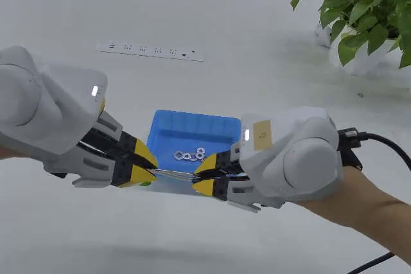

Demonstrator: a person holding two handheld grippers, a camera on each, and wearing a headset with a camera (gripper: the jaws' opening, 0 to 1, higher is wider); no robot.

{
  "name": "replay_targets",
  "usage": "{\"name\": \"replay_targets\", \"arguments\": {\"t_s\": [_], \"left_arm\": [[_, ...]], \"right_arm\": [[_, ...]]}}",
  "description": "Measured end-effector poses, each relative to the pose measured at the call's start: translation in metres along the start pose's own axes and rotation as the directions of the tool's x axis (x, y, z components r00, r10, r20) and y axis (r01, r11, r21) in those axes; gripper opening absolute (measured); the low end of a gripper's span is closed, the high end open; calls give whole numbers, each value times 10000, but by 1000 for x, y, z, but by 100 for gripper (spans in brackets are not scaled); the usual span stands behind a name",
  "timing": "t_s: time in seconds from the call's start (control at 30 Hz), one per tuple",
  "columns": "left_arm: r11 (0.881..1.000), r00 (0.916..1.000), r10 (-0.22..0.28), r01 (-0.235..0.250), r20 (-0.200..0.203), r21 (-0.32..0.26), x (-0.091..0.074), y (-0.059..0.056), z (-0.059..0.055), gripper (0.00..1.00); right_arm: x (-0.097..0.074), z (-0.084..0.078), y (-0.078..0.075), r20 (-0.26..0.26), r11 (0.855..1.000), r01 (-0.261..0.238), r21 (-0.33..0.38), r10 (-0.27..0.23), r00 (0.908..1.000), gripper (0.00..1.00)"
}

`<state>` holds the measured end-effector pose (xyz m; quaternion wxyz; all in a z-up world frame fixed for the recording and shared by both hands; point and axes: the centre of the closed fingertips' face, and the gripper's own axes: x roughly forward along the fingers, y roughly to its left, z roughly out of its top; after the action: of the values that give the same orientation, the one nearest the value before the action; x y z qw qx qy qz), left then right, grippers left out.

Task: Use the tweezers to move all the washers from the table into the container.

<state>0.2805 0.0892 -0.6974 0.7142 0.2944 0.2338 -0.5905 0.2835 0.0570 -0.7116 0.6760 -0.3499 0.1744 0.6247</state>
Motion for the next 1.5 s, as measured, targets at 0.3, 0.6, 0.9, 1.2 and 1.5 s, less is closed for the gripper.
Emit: {"name": "replay_targets", "arguments": {"t_s": [0.3,0.6,0.9,1.2,1.5], "left_arm": [[9994,9992,-341,341,-202,-13,16,-6,-13,5],[9984,9950,-465,433,-887,-370,46,-8,-40,5],[9960,9867,-126,-19,-1622,-892,80,0,-68,6],[9913,9829,-414,180,-1796,-1301,93,5,-76,6],[9787,9842,-581,231,-1672,-2041,93,3,-73,9]], "right_arm": [[8,-12,6,-251,9995,-266,157,270,9993,7],[28,-36,11,-995,9970,-770,67,773,9920,7],[49,-67,9,-1395,9911,-1140,683,1226,9826,7],[56,-82,7,-1674,9858,-1345,1003,1500,9744,7],[61,-92,9,-2126,9829,-1610,892,1767,9610,9]]}}
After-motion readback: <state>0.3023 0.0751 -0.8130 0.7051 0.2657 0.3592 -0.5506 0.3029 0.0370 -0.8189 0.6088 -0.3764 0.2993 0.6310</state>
